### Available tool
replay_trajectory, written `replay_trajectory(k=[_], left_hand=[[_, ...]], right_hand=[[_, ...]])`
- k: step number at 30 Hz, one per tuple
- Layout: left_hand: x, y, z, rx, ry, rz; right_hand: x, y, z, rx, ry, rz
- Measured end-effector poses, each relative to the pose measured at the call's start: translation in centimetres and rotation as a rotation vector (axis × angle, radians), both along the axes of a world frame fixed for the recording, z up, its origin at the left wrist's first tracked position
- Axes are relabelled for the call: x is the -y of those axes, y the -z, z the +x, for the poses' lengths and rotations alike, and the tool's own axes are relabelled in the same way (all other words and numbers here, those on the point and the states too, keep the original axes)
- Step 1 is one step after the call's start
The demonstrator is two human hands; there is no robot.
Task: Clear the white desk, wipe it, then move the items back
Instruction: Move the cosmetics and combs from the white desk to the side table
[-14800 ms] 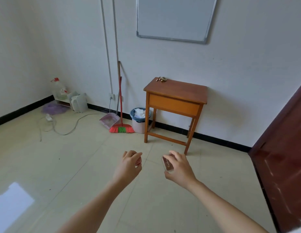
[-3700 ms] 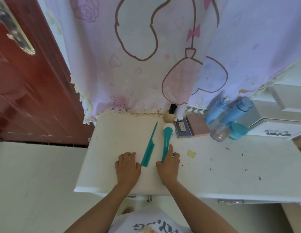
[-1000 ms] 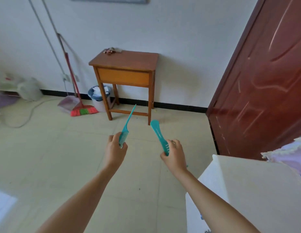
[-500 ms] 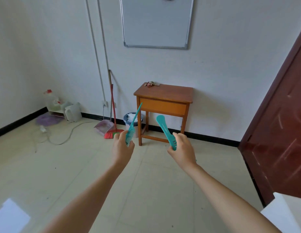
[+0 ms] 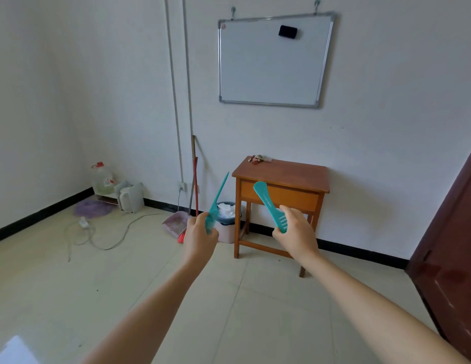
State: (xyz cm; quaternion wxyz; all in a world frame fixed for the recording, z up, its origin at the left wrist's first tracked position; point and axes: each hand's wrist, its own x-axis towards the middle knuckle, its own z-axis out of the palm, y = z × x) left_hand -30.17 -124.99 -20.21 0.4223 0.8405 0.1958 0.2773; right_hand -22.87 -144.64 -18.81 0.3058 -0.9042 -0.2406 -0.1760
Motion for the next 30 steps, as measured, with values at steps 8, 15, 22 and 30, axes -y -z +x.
replay_trajectory(k=[8,15,22,30], left_hand=[[-5.3,-1.5,10.1,0.014,-0.078,0.035],[-8.9,-0.1,17.5,-0.016,-0.133,0.023],[-12.4,3.2,23.7,-0.087,-0.141,-0.016],[-18.4,2.8,37.0,-0.078,-0.037,-0.034]], right_hand=[[-5.3,-0.7,11.5,0.030,-0.090,0.101],[-9.9,0.3,20.4,-0.039,-0.166,0.079],[-13.6,3.4,26.7,-0.120,-0.199,0.013],[-18.3,2.6,38.0,-0.063,-0.072,-0.002]])
